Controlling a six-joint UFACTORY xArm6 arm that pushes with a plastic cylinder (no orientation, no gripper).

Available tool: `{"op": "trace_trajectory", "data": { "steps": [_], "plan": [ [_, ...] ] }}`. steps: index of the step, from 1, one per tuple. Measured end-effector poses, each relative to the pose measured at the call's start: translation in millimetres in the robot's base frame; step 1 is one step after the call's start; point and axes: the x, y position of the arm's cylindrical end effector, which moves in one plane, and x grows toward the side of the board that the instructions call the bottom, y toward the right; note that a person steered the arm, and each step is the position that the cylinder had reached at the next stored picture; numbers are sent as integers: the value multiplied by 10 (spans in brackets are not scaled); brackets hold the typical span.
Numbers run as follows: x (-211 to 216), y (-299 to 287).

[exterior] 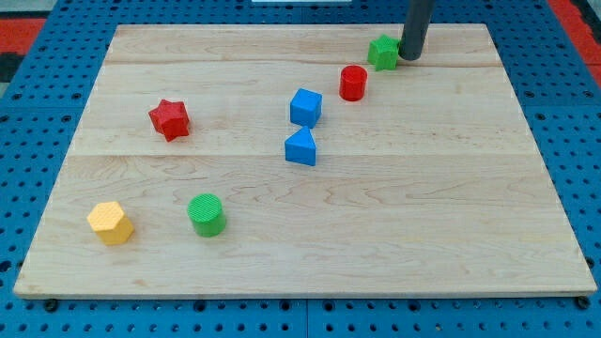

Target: Slightly push the blue cube diagonal to the top right of the green circle

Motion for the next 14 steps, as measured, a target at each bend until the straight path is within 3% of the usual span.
{"op": "trace_trajectory", "data": {
  "steps": [3, 6, 8, 9, 10, 14],
  "plan": [
    [-345, 307],
    [546, 653],
    [1379, 41],
    [1774, -566],
    [1830, -1364],
    [1868, -1748]
  ]
}}
